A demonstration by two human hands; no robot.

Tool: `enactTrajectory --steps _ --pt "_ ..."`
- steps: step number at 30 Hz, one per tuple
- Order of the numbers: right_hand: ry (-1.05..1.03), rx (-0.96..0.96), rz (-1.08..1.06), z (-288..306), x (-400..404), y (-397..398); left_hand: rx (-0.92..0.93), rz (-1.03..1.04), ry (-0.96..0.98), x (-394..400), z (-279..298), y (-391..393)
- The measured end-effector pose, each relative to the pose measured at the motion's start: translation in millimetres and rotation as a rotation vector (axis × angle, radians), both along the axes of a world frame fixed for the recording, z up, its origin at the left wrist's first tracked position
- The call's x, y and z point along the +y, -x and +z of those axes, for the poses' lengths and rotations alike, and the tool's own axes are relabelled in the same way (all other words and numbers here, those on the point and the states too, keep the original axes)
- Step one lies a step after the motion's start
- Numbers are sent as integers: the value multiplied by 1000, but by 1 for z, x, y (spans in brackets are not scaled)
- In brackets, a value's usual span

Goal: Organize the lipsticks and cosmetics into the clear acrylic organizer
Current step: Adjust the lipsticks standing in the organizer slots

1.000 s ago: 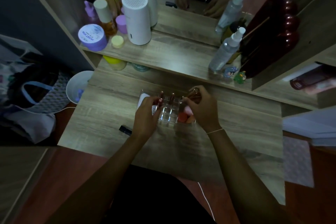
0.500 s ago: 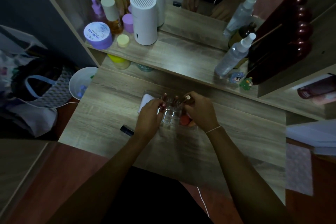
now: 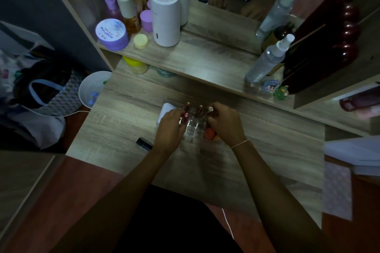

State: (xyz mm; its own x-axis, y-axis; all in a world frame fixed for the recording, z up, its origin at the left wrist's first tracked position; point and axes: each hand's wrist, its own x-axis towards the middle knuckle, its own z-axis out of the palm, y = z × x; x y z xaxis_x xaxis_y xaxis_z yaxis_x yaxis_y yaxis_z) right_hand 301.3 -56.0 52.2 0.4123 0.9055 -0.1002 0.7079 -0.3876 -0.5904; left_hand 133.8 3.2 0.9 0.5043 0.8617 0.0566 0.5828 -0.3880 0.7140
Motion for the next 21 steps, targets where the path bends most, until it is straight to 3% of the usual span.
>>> enactTrajectory --steps 13,18,21 --pt "13 7 7 6 -4 5 -73 -6 30 -2 20 13" --pt "-304 -80 -121 27 -22 25 -113 17 -44 5 38 49" --pt "-309 -25 -71 32 -31 58 -94 48 -89 18 36 84"
